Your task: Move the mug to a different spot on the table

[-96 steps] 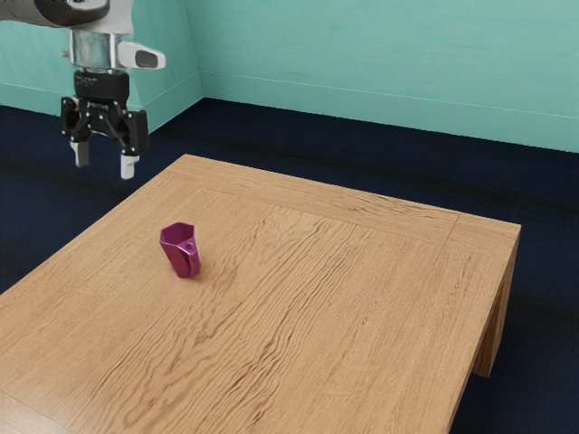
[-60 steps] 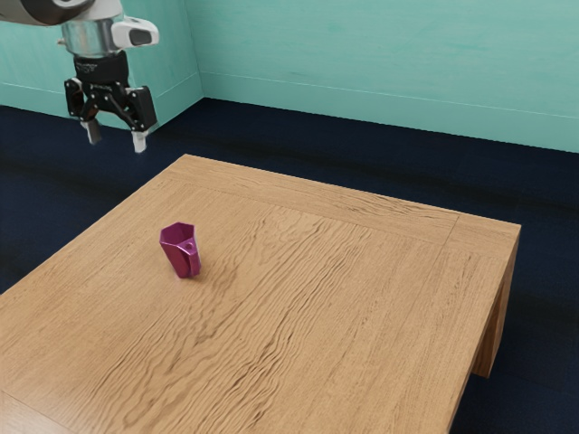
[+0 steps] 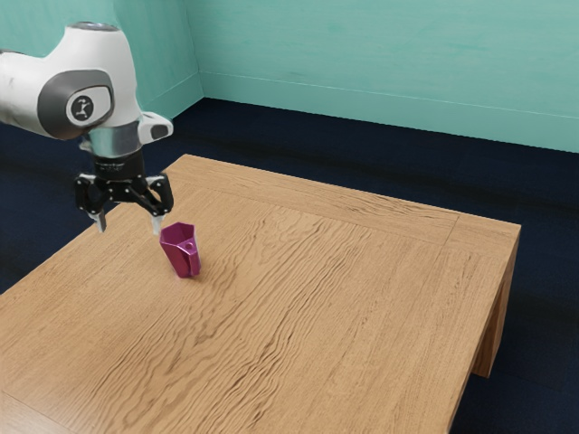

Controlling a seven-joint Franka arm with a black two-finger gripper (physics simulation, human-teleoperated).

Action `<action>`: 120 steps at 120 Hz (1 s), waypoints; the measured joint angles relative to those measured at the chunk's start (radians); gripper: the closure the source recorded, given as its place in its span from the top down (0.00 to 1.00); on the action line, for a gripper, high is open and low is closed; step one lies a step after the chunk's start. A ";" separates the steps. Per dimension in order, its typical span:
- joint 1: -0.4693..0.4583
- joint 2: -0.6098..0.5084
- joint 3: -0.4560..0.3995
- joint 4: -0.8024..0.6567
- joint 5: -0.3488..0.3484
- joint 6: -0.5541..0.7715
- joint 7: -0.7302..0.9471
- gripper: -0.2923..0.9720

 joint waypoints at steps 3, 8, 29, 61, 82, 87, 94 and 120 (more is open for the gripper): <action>0.011 0.016 0.001 -0.004 0.000 0.014 -0.030 0.77; 0.026 0.041 0.001 -0.007 -0.003 0.036 -0.076 0.77; 0.050 0.079 -0.046 -0.015 -0.015 0.153 -0.240 0.77; 0.123 0.129 -0.082 -0.106 0.058 0.425 -0.434 0.77; 0.105 0.128 -0.145 -0.145 0.364 0.570 -0.607 0.77; 0.101 0.139 -0.148 -0.148 0.400 0.598 -0.649 0.77; 0.102 0.167 -0.147 -0.149 0.414 0.628 -0.709 0.77; 0.126 0.252 -0.141 -0.151 0.362 0.691 -0.904 0.77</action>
